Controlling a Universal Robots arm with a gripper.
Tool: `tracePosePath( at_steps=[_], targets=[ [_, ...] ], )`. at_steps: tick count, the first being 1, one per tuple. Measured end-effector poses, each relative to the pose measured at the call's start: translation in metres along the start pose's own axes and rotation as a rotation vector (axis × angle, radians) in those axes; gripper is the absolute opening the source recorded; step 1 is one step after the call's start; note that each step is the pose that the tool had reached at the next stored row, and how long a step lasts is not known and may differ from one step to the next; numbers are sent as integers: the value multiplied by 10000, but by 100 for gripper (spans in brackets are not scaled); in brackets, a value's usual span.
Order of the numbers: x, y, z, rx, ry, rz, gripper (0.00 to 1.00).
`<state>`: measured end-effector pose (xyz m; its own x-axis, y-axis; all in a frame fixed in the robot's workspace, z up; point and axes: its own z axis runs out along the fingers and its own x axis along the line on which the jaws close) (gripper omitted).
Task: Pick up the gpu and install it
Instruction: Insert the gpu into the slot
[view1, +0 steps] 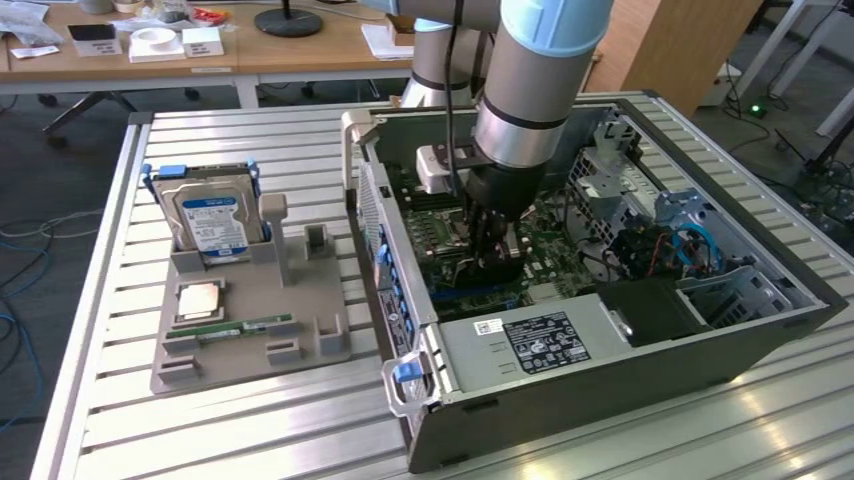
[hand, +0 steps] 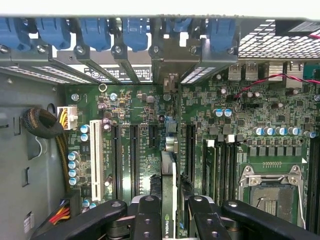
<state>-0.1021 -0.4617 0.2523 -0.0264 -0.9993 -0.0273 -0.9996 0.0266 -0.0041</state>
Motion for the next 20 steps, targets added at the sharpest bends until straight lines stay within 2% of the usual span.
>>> tracePosePath(
  at_steps=[20],
  targets=[
    [4,28,9,-1,1,1,25]
  ],
)
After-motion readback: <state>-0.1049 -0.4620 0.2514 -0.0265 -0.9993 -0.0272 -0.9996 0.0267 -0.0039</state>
